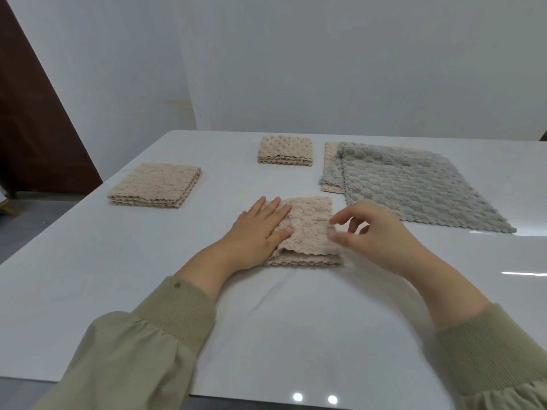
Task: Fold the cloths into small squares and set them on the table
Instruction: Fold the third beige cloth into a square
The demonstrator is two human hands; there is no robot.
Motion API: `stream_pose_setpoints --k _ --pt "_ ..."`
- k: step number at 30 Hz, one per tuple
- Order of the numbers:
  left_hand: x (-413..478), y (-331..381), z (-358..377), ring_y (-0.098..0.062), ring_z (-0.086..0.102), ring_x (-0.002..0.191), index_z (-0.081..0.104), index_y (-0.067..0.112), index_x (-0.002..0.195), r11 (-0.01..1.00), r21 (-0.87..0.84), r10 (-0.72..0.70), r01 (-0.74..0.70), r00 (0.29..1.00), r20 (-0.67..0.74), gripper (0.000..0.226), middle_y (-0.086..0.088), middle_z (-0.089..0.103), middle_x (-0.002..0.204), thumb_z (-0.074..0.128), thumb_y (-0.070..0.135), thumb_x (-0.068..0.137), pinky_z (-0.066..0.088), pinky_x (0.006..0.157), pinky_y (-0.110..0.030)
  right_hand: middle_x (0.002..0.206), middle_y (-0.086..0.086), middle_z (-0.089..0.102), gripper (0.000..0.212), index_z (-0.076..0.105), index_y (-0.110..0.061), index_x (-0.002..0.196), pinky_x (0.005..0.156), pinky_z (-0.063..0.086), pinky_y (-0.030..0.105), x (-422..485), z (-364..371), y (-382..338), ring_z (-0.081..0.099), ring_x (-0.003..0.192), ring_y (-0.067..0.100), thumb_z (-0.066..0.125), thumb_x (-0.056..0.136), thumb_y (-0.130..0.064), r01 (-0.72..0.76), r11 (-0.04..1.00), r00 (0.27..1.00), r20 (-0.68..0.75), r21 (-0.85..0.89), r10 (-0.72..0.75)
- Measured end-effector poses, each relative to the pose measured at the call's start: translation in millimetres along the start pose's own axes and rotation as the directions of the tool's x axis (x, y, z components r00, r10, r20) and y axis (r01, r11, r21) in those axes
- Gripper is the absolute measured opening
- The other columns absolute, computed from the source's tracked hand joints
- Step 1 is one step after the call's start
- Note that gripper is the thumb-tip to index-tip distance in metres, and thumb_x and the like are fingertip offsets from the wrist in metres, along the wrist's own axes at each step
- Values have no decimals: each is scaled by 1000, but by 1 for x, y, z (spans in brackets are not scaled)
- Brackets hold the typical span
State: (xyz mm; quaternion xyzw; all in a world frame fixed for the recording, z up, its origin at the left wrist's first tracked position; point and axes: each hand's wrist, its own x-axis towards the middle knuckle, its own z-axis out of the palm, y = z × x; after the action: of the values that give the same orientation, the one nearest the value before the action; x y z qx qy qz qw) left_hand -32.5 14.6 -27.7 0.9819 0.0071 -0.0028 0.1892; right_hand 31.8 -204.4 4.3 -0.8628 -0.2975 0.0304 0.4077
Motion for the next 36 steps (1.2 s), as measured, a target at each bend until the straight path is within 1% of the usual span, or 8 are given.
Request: stream_pose_setpoints --k 6,12,17,20,25,29,32,36 --pt "0 1 -1 -10 -13 145 6 32 150 1000 -11 -10 10 1000 6 56 10 -4 159 24 47 99 1 119 -43 97 -14 49 32 59 -36 82 76 30 1 -6 10 1 46 92 -3 84 64 -26 151 969 979 163 -197 -120" --pt "0 1 0 -12 -13 145 5 32 150 1000 2 -18 18 1000 10 57 8 -4 159 24 48 99 2 118 -44 88 -13 55 23 64 -30 77 79 33 10 -5 10 2 50 90 7 78 72 -12 170 966 980 132 -197 -146" --pt "1 1 0 -13 -14 145 4 31 150 999 10 -31 31 999 18 58 8 -5 159 23 49 99 2 118 -44 79 -2 64 18 70 -20 74 73 34 8 -4 3 1 54 78 6 72 77 -3 226 970 968 -90 -96 -234" --pt "-1 1 -2 -11 -15 144 4 33 150 999 -20 -32 33 999 29 55 9 -6 159 22 48 100 0 118 -44 74 -9 64 29 66 -26 70 72 37 8 -6 1 -2 56 76 4 71 76 3 231 973 972 -42 -26 -231" --pt "-1 1 -3 -10 -14 144 4 34 150 999 -43 -27 28 999 36 54 10 -5 159 22 48 100 0 118 -44 73 -9 61 46 58 -29 58 72 39 13 -8 -2 1 56 76 6 62 69 15 276 955 961 49 -107 -272" --pt "0 -1 -2 -9 -14 144 5 34 150 998 -56 -28 30 999 37 55 11 -5 159 22 48 99 0 119 -44 83 -15 57 18 73 -26 73 78 35 16 -8 -1 0 51 87 5 77 73 -8 300 928 952 137 -220 -275" --pt "1 -1 -2 -9 -13 144 5 34 150 998 -53 -27 29 999 36 55 11 -4 159 22 48 100 -1 119 -43 88 -16 53 22 71 -27 81 81 32 15 -8 1 1 42 91 5 84 65 -22 303 908 945 214 -289 -247" --pt "0 -1 -3 -9 -13 144 5 34 150 998 -59 -27 29 999 42 55 11 -4 159 22 48 99 0 119 -43 86 -12 55 18 70 -24 79 81 35 23 -8 3 1 43 88 9 82 67 -20 348 871 932 226 -347 -283"
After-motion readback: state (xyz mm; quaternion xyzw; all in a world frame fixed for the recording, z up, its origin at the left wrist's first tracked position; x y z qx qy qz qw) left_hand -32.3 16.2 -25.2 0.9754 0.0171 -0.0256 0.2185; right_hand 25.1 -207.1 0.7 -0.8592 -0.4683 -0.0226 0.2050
